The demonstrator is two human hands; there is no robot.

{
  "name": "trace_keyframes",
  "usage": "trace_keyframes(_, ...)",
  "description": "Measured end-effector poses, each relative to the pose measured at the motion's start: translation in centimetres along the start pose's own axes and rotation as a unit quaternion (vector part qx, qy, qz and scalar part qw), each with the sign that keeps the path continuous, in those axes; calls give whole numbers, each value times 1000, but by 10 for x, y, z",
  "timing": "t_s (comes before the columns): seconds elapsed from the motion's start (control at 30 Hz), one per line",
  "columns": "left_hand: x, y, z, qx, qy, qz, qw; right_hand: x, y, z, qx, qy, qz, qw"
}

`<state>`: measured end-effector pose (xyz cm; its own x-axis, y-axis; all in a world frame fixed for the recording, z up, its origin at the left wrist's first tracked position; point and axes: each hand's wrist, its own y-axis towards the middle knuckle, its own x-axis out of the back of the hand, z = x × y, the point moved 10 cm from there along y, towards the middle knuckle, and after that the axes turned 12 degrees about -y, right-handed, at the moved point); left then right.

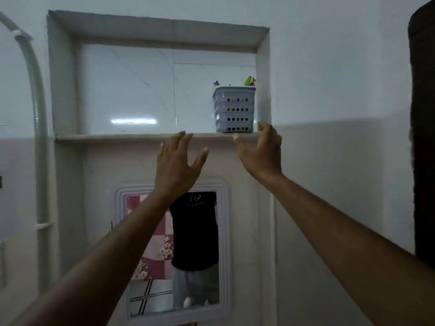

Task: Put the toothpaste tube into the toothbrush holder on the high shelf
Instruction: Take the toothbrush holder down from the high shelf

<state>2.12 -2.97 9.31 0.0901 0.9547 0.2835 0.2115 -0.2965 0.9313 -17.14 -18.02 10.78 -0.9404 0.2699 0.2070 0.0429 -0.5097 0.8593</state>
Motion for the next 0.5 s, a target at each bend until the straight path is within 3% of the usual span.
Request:
trace_keyframes(0.17,-18,45,11,-13,28,-31,999,-17,40,20,3,-45,-52,998)
trace_keyframes(0.5,-33,57,23,2,78,-83,993,-46,69,20,8,-35,-44,998)
